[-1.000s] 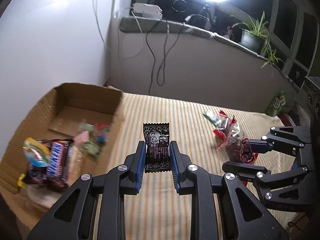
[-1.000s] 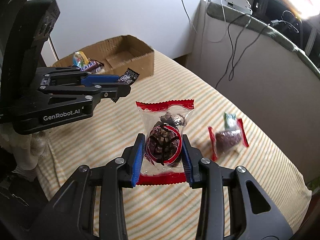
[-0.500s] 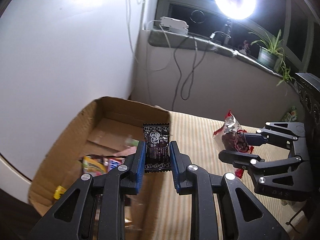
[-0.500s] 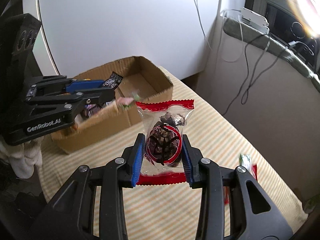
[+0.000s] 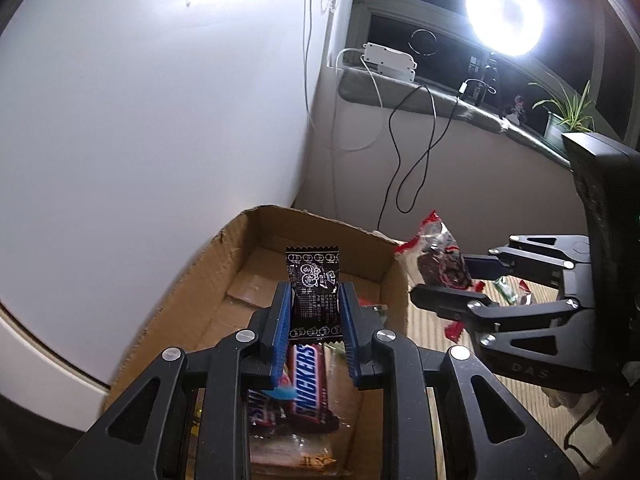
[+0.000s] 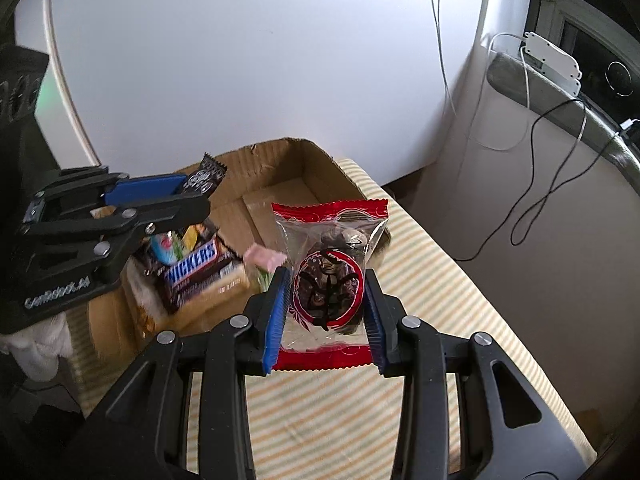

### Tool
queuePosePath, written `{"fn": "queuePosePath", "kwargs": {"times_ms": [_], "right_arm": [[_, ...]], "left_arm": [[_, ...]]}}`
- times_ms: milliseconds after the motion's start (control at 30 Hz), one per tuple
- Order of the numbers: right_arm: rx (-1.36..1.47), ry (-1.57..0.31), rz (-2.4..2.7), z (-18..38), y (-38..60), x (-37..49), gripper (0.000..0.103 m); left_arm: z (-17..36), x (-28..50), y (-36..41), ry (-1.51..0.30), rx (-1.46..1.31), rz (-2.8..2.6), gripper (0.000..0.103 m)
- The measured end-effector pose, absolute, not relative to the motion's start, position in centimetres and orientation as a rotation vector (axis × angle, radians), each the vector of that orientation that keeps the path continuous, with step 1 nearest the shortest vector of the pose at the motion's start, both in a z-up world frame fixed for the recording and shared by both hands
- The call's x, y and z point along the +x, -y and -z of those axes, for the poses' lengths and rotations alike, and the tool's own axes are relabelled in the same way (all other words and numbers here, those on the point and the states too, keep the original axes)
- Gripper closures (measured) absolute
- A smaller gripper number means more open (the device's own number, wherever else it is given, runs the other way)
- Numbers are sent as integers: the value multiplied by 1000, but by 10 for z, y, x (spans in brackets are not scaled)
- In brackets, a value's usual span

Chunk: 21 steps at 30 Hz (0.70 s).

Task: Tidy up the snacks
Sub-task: 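Carry the dark chocolate and red-wrapped bag above the box with both tools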

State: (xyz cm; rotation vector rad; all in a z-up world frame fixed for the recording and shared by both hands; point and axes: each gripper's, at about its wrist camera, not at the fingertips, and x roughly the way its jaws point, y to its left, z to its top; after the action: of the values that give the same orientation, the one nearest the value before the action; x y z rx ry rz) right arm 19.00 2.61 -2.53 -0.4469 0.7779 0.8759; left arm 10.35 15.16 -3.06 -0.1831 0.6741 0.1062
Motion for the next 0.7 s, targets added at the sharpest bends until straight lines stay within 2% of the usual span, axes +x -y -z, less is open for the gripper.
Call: {"fn": "queuePosePath", "kwargs": {"times_ms": [700], "right_arm": [[-455, -810, -901, 41, -64, 214, 65]], "left_arm": [[34, 108, -161, -684, -188, -139, 80]]}}
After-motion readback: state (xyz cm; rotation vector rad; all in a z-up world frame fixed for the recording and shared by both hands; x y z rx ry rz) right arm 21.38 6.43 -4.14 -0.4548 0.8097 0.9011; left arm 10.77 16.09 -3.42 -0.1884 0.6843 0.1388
